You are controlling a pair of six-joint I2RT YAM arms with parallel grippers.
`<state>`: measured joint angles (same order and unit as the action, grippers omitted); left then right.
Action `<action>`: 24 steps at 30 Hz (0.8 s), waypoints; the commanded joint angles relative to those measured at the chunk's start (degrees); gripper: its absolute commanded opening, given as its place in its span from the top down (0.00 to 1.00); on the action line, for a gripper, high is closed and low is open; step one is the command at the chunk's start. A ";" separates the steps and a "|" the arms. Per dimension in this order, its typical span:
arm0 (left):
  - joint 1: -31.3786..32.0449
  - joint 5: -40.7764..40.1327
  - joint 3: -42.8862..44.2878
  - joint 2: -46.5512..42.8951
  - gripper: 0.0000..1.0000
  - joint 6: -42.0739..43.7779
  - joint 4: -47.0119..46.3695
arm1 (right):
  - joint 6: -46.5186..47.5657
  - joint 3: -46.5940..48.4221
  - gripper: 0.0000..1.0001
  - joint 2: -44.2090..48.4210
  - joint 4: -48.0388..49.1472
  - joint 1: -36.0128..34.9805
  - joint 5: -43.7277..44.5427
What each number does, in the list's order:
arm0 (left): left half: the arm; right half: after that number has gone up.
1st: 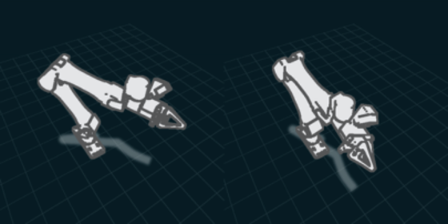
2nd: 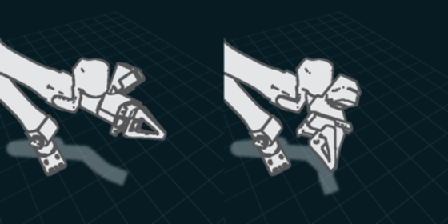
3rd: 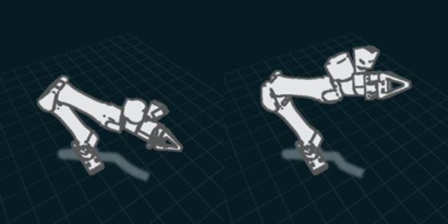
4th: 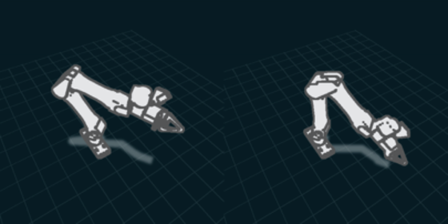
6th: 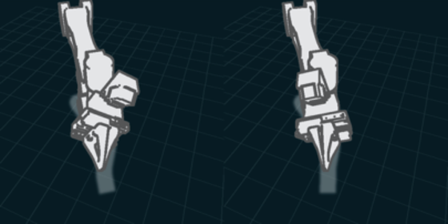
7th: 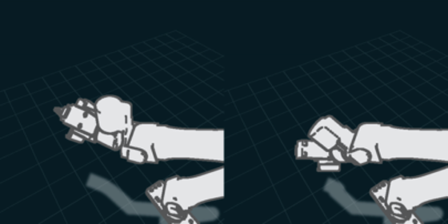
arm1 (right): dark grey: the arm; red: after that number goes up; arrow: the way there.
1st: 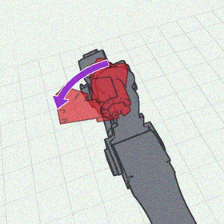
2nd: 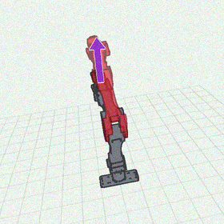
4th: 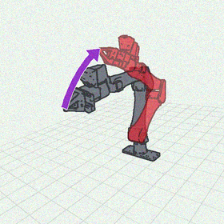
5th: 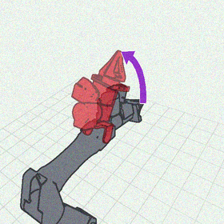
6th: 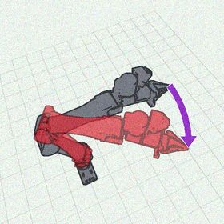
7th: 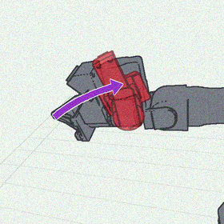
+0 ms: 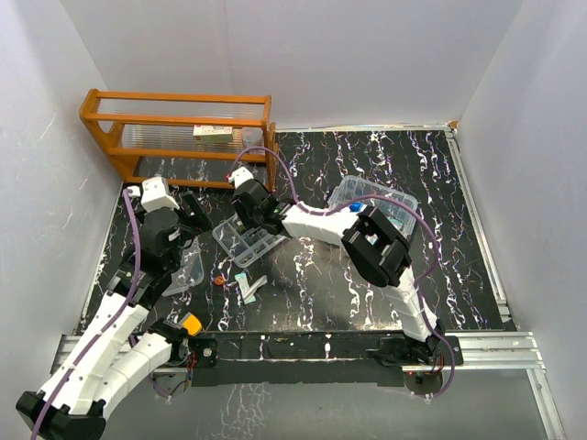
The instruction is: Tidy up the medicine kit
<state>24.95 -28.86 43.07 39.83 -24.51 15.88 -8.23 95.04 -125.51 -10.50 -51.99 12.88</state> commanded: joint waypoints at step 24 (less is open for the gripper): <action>-1.20 37.13 7.63 37.12 0.30 17.08 -10.60 | -23.77 -36.38 0.58 44.43 11.55 3.74 -6.68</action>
<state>24.40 -4.12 45.45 70.02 -16.69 6.61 -26.11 64.99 -88.86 -3.42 -47.83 6.96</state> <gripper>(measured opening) 0.718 0.421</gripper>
